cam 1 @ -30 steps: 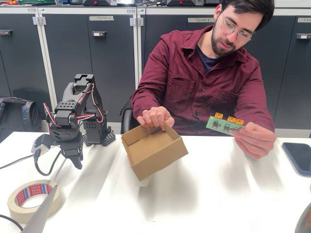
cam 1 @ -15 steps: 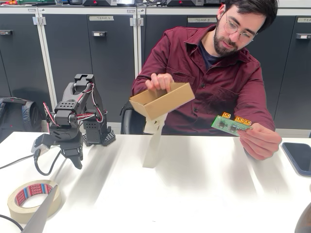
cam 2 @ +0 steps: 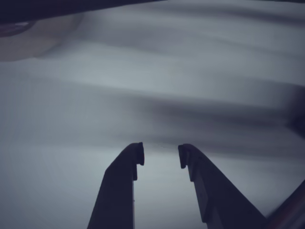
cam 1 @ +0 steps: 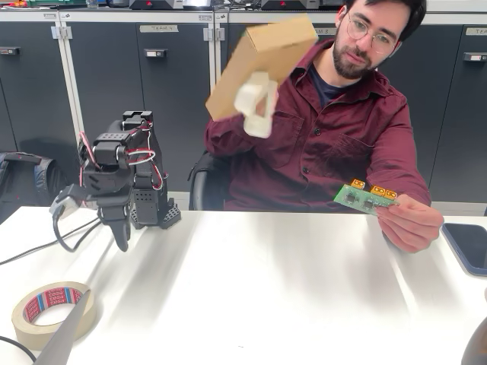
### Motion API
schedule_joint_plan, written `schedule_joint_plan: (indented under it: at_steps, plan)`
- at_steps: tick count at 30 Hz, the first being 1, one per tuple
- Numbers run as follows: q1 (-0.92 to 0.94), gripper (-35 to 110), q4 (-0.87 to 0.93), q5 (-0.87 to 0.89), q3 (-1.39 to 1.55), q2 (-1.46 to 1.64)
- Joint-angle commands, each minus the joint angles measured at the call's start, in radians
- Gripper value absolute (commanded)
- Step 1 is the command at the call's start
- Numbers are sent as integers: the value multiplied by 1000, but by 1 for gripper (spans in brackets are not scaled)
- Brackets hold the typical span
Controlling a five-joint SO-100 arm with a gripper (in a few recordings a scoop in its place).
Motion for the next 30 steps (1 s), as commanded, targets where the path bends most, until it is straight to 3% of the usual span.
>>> schedule_joint_plan:
  at_steps: [1, 30]
  plan:
    - [-3, 16, -8, 11, -57, 109]
    - [-80, 14, -9, -91, -367, 318]
